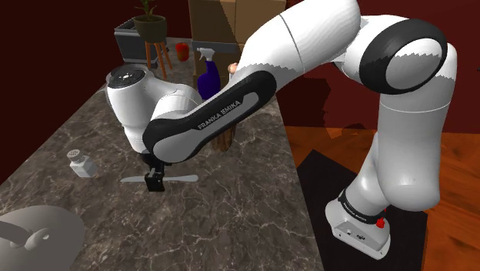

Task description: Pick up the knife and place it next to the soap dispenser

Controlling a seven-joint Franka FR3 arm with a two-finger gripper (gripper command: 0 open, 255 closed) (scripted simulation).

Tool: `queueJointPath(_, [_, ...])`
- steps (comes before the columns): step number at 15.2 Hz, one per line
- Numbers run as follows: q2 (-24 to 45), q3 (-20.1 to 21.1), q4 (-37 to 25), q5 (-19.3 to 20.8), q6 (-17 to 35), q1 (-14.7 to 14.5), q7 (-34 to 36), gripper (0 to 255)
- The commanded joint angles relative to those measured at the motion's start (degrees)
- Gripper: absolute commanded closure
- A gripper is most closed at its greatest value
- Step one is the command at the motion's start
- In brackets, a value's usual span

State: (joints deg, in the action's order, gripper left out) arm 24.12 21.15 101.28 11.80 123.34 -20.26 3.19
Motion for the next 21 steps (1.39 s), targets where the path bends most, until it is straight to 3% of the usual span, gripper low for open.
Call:
queueJointPath(1, [0.03, -0.01, -0.02, 0.01, 0.02, -0.01, 0.0, 0])
queueJointPath(3, [0.02, 0.0, -0.01, 0.01, 0.01, 0.0, 0.0, 0])
queueJointPath(4, [0.02, 0.0, -0.01, 0.01, 0.01, 0.0, 0.0, 255])
queueJointPath(13, [0.03, 0.0, -0.02, 0.01, 0.02, 0.0, 0.01, 255])
queueJointPath(21, [-2.64, 0.64, -2.59, -1.37, -5.03, 0.36, -0.96, 255])
